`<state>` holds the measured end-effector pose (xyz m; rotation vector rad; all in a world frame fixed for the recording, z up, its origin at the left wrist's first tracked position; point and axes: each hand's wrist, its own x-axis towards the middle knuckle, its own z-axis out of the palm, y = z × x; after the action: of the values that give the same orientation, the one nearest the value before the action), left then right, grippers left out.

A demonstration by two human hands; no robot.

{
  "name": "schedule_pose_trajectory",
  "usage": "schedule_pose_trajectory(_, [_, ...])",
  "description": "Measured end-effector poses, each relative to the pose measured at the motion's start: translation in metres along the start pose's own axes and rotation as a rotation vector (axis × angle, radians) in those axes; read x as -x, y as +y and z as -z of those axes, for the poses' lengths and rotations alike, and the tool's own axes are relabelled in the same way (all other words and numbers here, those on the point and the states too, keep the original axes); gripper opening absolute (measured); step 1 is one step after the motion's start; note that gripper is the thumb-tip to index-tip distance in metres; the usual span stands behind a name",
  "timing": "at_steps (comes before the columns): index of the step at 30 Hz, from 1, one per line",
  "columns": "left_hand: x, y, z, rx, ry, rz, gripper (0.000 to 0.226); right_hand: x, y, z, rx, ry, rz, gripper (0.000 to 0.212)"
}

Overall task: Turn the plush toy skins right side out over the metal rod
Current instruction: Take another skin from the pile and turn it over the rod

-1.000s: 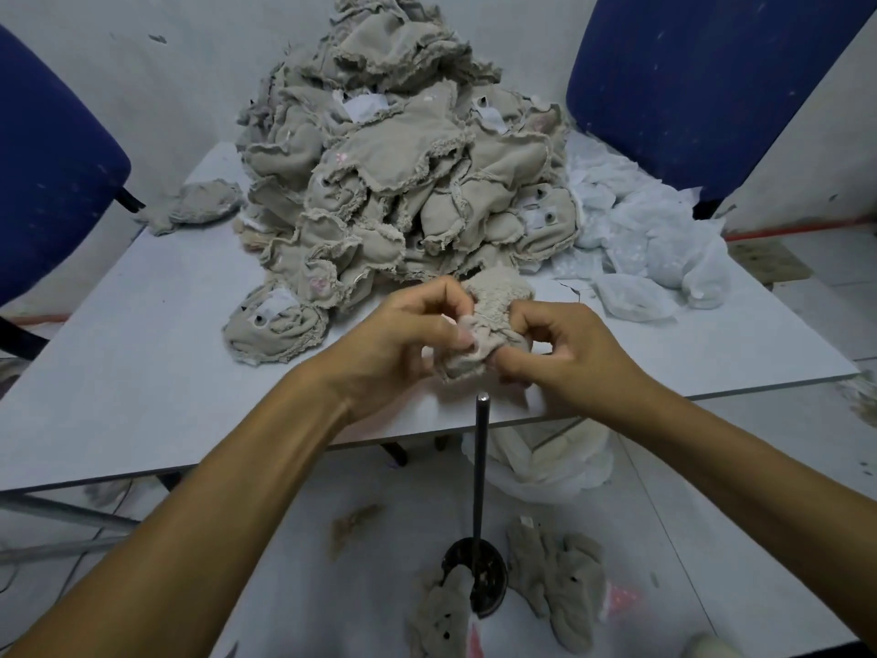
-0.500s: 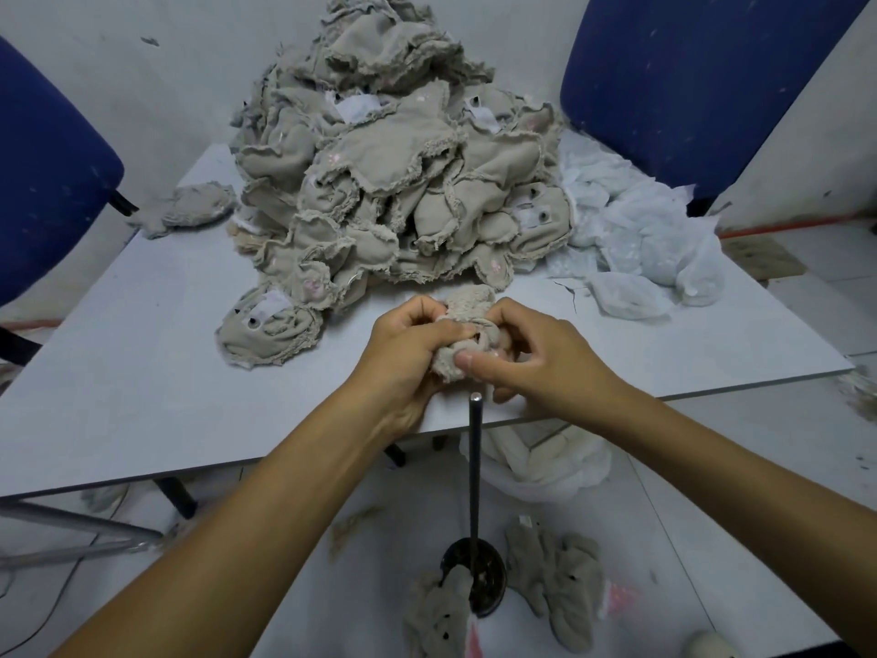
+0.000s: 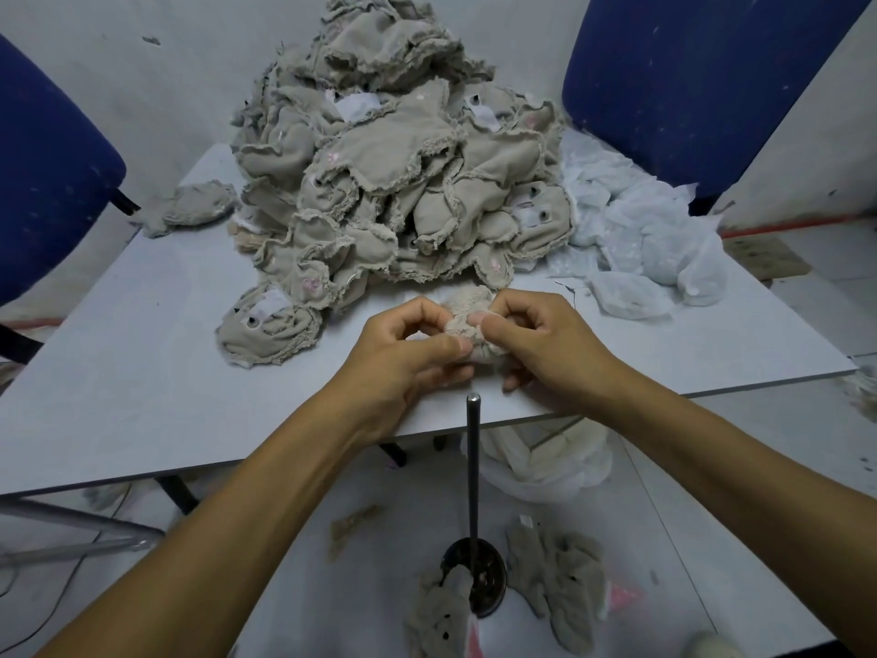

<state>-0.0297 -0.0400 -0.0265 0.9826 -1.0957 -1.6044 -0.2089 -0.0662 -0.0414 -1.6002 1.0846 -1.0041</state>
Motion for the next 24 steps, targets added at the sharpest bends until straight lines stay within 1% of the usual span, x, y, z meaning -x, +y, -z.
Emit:
schedule_pose_trajectory(2, [0.0, 0.0, -0.004, 0.04, 0.066, 0.023, 0.017, 0.0, -0.002, 0.002, -0.034, -0.043, -0.016, 0.03])
schedule_pose_trajectory(5, [-0.004, -0.001, -0.007, 0.016, 0.162, 0.047, 0.032, 0.004, -0.005, 0.001, -0.03, -0.064, -0.03, 0.03])
schedule_pose_trajectory(7, [-0.007, -0.002, -0.01, -0.016, 0.215, 0.032, 0.032, 0.008, -0.005, -0.001, -0.013, -0.06, -0.046, 0.03])
schedule_pose_trajectory(9, [-0.01, -0.004, -0.014, -0.068, 0.263, 0.014, 0.028, 0.011, -0.004, -0.005, 0.033, -0.019, -0.04, 0.032])
schedule_pose_trajectory(13, [-0.018, -0.01, -0.021, -0.129, 0.38, -0.027, 0.03, 0.011, -0.001, -0.011, 0.246, 0.15, 0.003, 0.031])
schedule_pose_trajectory(15, [-0.02, -0.011, -0.024, -0.138, 0.413, -0.039, 0.032, 0.008, -0.003, -0.012, 0.243, 0.176, -0.02, 0.028])
schedule_pose_trajectory(18, [-0.019, -0.013, -0.025, -0.151, 0.38, -0.044, 0.025, 0.003, -0.006, -0.012, 0.152, 0.212, -0.05, 0.028])
schedule_pose_trajectory(21, [-0.016, -0.011, -0.021, -0.121, 0.249, -0.045, 0.024, 0.002, -0.008, -0.013, 0.036, 0.239, -0.084, 0.028])
schedule_pose_trajectory(24, [-0.014, -0.005, -0.016, -0.06, 0.156, -0.002, 0.025, 0.002, -0.011, -0.01, -0.098, 0.173, -0.132, 0.024])
